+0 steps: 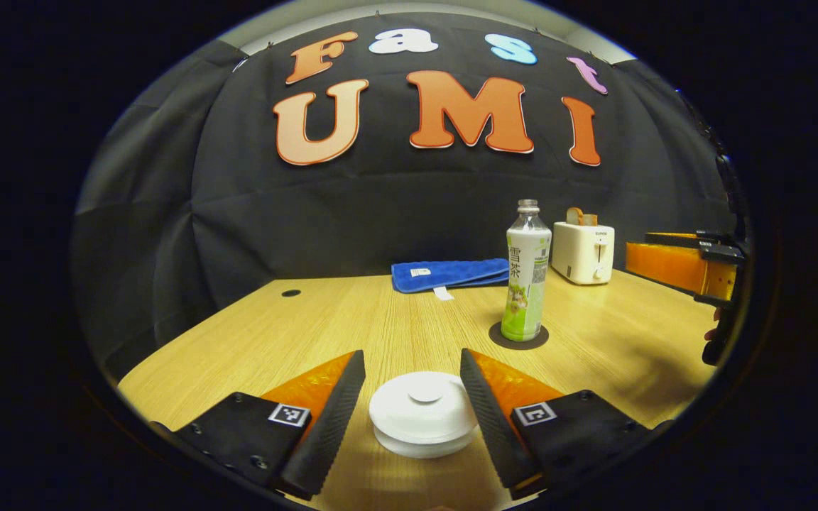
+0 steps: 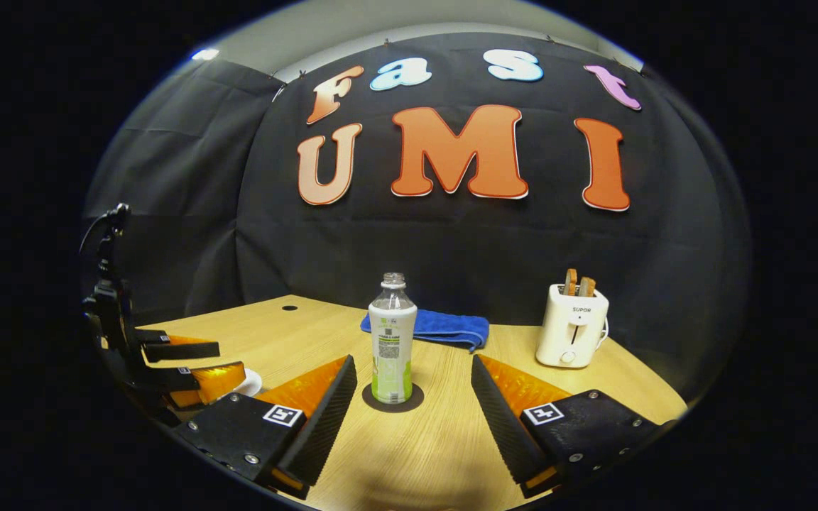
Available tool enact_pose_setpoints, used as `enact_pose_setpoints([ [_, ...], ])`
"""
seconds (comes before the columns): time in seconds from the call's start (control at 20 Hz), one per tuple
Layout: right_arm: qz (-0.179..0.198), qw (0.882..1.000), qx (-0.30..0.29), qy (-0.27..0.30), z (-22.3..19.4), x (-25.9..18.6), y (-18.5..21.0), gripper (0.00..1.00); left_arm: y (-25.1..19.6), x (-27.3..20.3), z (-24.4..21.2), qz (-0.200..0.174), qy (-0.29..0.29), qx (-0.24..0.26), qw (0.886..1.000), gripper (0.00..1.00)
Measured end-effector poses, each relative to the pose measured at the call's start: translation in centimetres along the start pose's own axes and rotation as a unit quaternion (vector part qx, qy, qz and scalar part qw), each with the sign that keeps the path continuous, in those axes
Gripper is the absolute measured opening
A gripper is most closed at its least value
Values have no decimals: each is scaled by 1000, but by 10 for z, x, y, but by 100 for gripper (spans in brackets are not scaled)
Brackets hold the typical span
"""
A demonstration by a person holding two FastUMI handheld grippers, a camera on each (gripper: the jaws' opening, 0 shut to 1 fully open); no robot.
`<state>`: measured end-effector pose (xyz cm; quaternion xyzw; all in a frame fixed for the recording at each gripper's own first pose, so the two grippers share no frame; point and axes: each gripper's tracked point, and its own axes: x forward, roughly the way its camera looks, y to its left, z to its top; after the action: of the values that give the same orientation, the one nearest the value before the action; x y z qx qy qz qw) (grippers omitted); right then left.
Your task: Open the teacup lid with one hand, grasp the water bottle and pour water into the teacup with the other hand; after pouring, place the water bottle on the coaster and then close the teacup lid.
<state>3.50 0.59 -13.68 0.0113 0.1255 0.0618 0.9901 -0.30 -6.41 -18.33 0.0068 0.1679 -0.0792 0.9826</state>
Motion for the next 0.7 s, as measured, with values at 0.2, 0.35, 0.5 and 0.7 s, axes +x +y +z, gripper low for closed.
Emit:
enact_pose_setpoints([
  [0.2,-4,1000,12,-23,16,-14,-2,97,7,-9,36,17,-47,0,999,98],
  [0.35,-3,1000,4,-31,31,-25,-4,97,9,-19,75,13,-82,-1,997,98],
  [0.5,-31,999,-21,-39,49,-37,-18,97,20,-30,119,20,-118,8,993,99],
  [0.7,-58,996,-35,-59,66,-48,-22,97,25,-46,155,45,-145,44,987,99],
])
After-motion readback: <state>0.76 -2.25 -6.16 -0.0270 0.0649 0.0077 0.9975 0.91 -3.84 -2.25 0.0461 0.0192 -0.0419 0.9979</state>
